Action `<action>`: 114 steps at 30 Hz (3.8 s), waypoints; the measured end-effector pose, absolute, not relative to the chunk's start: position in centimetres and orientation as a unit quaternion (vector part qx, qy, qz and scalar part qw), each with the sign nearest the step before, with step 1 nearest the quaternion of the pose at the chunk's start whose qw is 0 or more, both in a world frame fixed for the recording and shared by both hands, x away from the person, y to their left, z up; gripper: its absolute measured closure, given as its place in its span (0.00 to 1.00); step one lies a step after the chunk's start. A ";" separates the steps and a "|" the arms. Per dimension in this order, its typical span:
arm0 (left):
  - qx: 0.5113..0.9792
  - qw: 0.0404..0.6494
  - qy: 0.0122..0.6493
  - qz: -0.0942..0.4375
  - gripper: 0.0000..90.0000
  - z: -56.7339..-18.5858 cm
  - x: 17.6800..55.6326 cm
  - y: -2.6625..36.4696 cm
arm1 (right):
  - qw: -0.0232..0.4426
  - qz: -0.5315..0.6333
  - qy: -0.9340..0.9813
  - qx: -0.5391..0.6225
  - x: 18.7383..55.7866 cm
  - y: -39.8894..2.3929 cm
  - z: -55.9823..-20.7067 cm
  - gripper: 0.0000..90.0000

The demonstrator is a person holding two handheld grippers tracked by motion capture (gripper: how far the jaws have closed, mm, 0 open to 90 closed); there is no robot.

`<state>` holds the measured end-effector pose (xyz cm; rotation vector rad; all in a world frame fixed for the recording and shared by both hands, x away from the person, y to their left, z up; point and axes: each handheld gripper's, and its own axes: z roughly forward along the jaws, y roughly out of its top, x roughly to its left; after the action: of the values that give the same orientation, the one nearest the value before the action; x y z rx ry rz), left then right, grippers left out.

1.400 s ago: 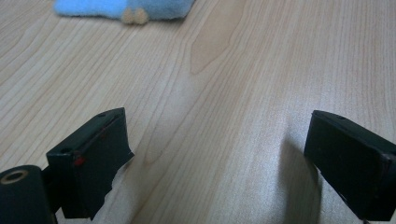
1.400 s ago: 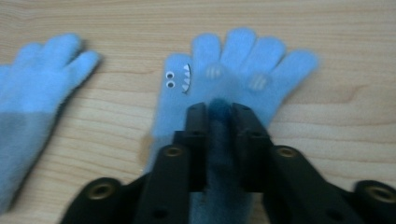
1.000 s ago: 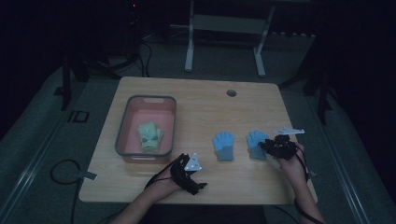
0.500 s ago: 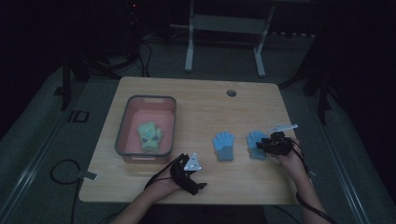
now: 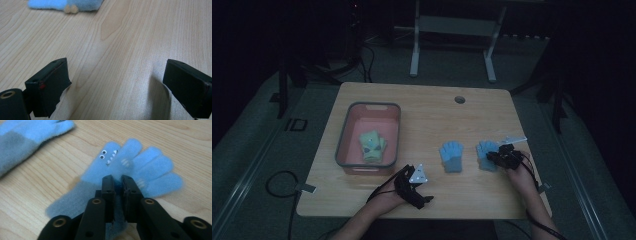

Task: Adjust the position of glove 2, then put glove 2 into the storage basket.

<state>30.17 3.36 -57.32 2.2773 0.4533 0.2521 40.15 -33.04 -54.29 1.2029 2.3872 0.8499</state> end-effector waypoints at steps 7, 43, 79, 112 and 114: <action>0.898 0.391 0.177 0.099 0.08 -57.3 30.2 3.4 | 0.172 0.295 0.833 0.436 40.1 -32.8 -53.6 0.94; 0.898 0.390 0.177 0.102 0.08 -57.3 30.2 3.4 | 0.162 0.364 0.854 0.335 38.9 -23.1 -46.7 0.95; 0.895 0.397 0.171 0.106 0.08 -57.2 30.1 3.4 | 0.112 0.317 0.881 0.332 39.9 -20.9 -52.4 0.80; 0.901 0.396 0.120 0.130 0.09 -53.2 32.1 -1.4 | 0.118 0.395 0.843 0.346 38.5 -26.9 -50.1 0.31; 0.901 0.398 0.113 0.133 0.14 -53.2 32.5 -1.7 | 0.112 0.396 0.840 0.354 38.9 -27.1 -49.9 0.41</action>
<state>32.49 -1.70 -53.17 2.2798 0.2852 0.3366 38.89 -27.07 -49.92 1.0390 2.4667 1.1623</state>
